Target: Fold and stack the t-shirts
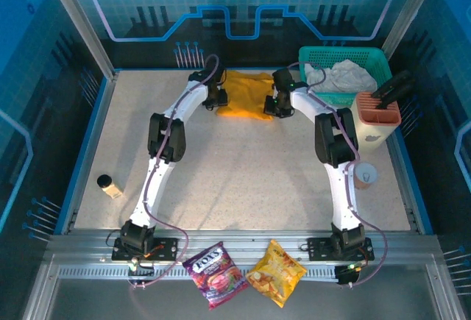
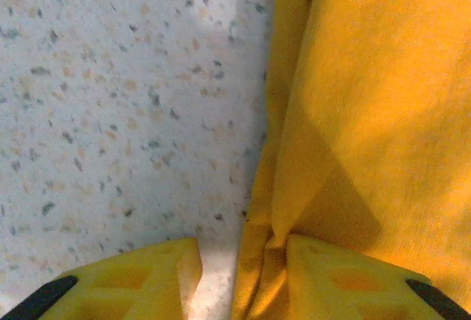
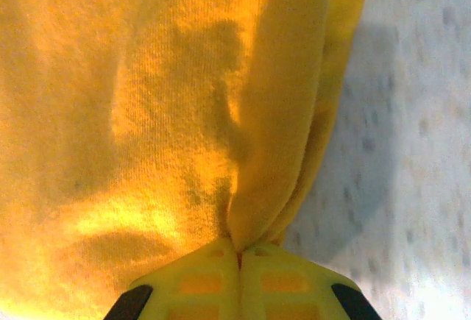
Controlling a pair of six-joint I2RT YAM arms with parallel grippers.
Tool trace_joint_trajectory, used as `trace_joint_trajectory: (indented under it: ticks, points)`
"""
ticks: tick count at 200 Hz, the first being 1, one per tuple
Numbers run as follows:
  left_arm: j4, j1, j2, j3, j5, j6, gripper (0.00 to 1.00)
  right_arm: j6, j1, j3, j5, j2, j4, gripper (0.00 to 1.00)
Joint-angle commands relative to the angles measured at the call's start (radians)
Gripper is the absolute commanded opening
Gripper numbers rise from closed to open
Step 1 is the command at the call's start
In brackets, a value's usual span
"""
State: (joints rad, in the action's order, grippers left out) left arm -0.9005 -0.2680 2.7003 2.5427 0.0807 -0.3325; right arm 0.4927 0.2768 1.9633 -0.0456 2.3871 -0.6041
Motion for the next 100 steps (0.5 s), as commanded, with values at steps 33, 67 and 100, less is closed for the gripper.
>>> trace_joint_trajectory:
  ticks: [33,67,100]
  points:
    - [0.083,0.024,0.053,0.069,0.020,0.061,0.43,-0.042,-0.037,0.273,-0.022,0.211,-0.180,0.00]
    - [0.122,0.027,0.033,0.075,0.036,0.076,0.44,-0.050,-0.035,0.251,-0.043,0.172,-0.177,0.11]
    - [0.136,0.027,-0.059,0.070,0.105,0.110,0.45,-0.088,-0.034,0.202,-0.028,0.043,-0.182,0.32]
